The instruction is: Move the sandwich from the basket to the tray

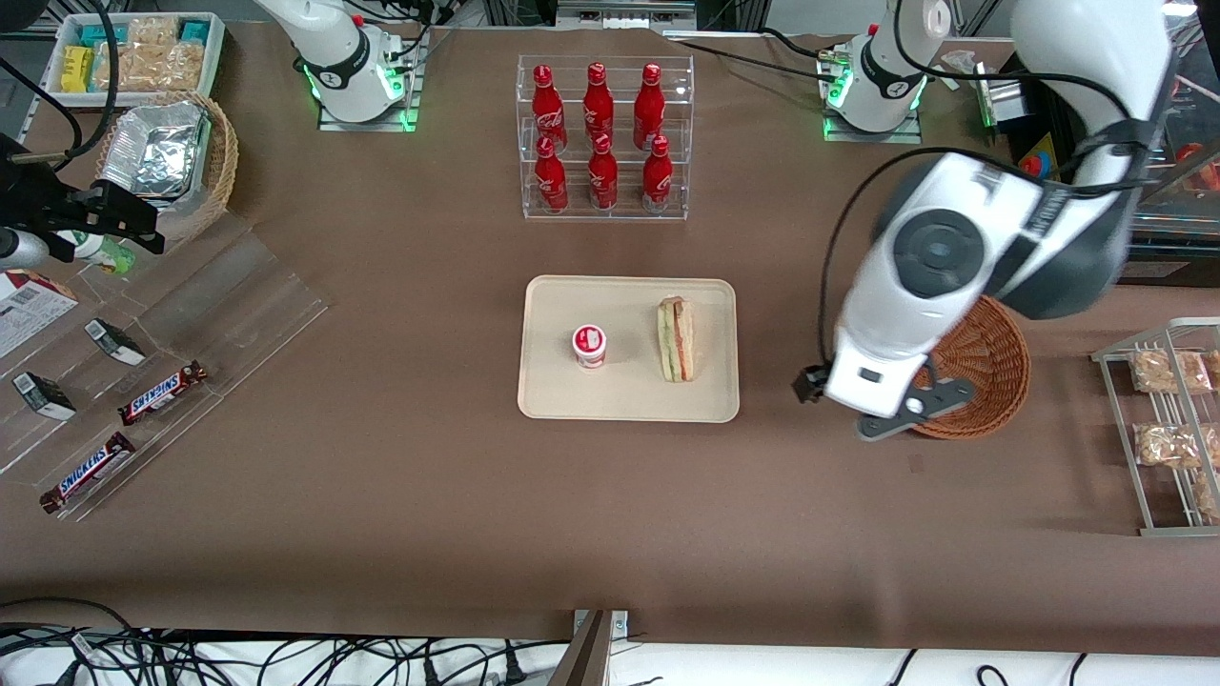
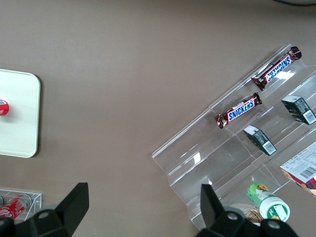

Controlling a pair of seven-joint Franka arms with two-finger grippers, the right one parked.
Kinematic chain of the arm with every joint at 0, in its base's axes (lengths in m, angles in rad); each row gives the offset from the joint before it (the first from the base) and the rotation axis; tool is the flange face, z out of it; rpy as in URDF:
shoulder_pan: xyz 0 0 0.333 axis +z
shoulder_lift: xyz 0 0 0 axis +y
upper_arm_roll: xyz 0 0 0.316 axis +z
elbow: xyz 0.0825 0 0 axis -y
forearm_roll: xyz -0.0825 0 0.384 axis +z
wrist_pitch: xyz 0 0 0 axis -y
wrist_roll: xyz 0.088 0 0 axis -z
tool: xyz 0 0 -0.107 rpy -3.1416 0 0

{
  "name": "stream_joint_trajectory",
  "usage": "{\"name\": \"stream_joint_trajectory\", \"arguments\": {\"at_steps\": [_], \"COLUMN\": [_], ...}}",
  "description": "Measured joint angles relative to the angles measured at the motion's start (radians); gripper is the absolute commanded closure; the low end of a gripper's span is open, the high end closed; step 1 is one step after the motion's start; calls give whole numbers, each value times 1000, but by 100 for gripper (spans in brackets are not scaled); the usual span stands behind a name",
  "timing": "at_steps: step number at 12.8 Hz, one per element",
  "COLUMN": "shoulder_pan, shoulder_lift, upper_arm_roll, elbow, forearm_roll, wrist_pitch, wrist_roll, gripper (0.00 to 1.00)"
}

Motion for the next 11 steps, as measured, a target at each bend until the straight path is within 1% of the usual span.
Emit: {"name": "stream_joint_trajectory", "arguments": {"at_steps": [1,2,3,5,6,7,8,10,11], "shoulder_pan": [19,10,-19,-96,-125,-143,-156,-187,-201], "shoulder_lift": [-6,-14,-22,-32,-35,-35,-35,-35,-35], "upper_arm_roll": [21,81,171,396,491,556,603,671,689], "elbow": [23,56,96,168,184,190,191,191,191], "forearm_roll": [-49,-106,-182,-344,-398,-432,-450,-469,-470], "wrist_pitch": [-16,-47,-79,-127,-137,-139,-139,-139,-139], "wrist_roll": [104,197,290,481,566,642,708,779,789], "gripper": [0,0,0,0,0,0,0,0,0]}}
